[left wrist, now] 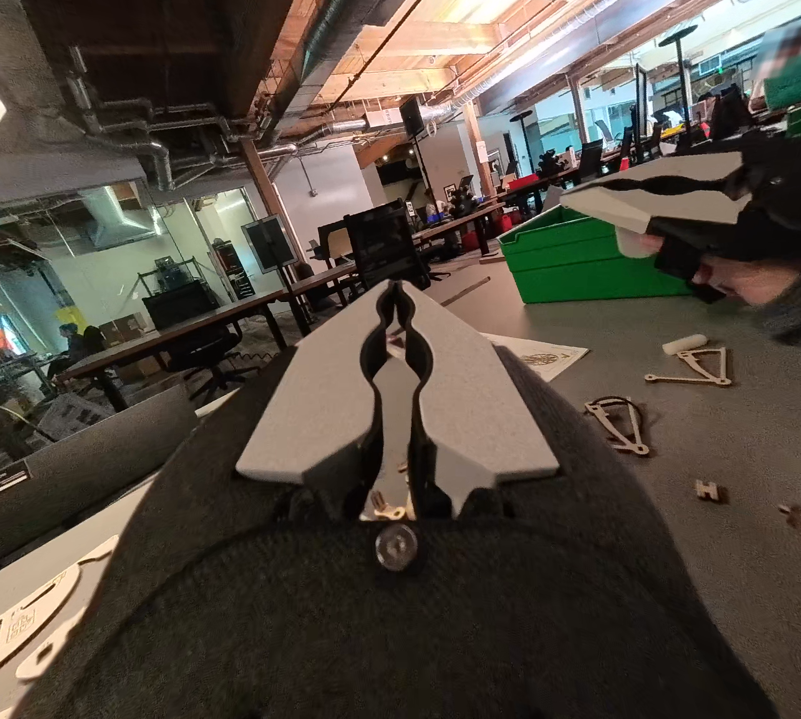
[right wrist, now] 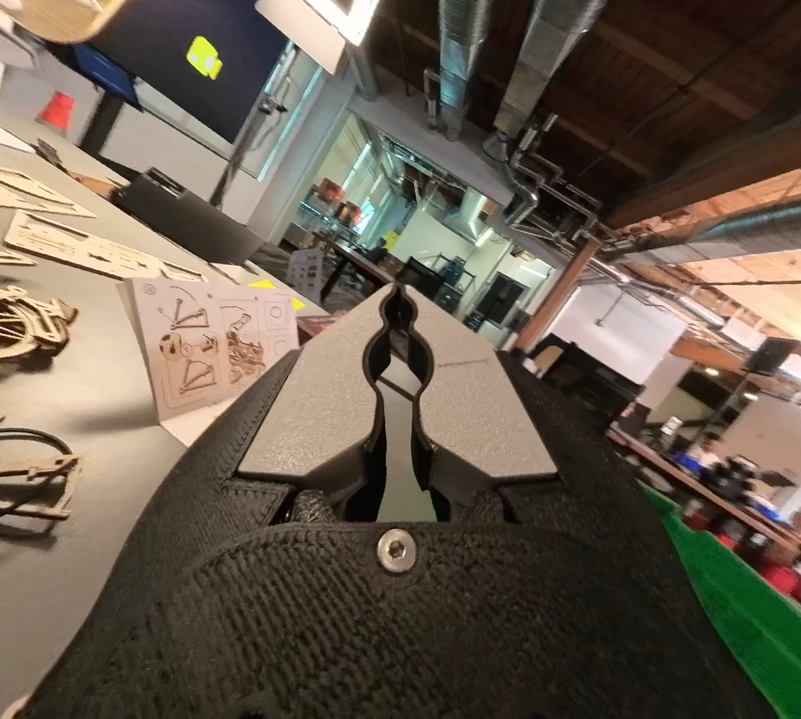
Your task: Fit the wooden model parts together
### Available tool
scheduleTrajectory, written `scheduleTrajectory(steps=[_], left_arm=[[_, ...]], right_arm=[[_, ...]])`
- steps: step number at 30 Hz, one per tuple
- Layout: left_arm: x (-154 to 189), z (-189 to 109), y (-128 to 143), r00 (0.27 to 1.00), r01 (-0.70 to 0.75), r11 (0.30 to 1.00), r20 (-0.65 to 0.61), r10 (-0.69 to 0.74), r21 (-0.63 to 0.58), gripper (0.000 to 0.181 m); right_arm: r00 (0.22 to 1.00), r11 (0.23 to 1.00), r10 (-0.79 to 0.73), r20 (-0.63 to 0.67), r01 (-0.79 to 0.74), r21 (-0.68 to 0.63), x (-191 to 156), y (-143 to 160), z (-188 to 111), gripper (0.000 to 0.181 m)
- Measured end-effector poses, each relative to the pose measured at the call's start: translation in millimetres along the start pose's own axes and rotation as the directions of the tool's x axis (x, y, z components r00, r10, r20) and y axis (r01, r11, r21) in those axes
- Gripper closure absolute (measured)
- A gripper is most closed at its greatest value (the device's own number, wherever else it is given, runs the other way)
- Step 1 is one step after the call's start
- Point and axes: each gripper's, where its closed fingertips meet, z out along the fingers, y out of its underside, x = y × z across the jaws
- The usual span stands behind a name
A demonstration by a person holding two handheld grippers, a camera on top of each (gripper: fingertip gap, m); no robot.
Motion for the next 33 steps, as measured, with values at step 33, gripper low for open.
scheduleTrajectory(steps=[33], left_arm=[[3,9,9,0.976,0.197,0.98,-0.091,-0.198,-0.02,0.181]], right_arm=[[0.997,0.999,0.034,0.073,-0.036,0.034,7,14,13,0.181]])
